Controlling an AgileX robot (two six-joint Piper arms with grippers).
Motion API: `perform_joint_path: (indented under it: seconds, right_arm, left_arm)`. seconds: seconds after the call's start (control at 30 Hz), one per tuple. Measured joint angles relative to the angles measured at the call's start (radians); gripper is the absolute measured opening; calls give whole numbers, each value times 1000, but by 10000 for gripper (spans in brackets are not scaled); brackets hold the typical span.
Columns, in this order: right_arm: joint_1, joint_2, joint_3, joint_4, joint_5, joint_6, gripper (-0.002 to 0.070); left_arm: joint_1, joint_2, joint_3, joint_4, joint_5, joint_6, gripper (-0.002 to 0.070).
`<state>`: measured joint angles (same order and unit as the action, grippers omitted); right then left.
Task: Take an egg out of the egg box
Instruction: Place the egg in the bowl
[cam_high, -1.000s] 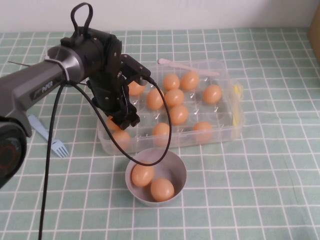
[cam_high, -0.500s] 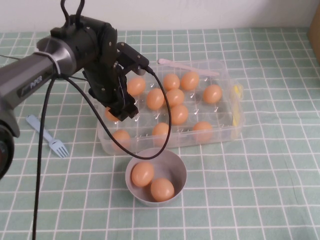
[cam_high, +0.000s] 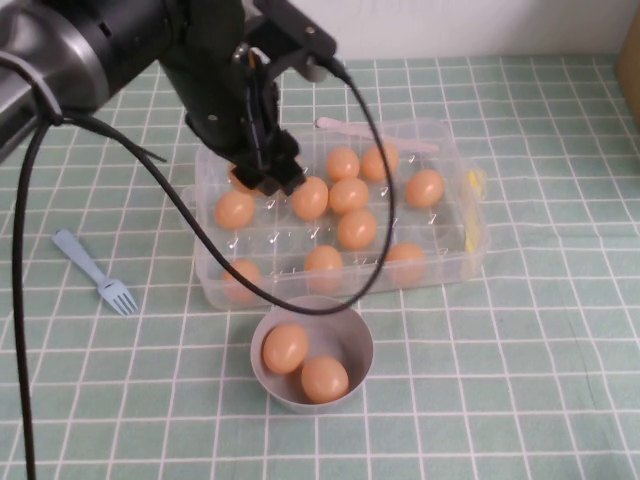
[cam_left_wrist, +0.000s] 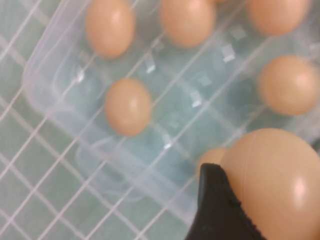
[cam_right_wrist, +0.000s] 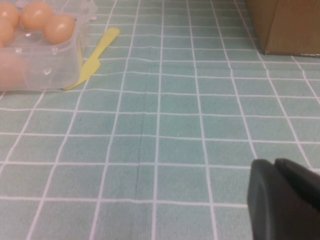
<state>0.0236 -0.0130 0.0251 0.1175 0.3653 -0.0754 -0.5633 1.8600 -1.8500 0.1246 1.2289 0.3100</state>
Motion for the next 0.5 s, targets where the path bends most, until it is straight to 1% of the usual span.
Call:
perform_joint_path:
  seconds: [0.13, 0.27, 0.5]
  right_arm:
    - [0, 0, 0, 0, 0, 0, -19]
    - [0, 0, 0, 0, 0, 0, -19]
    - [0, 0, 0, 0, 0, 0, -19]
  left_arm:
    - [-70, -44, 27, -30, 4, 25, 347]
    - [-111, -67, 117, -72, 4, 82, 347]
    - [-120, -89, 296, -91, 6, 119, 347]
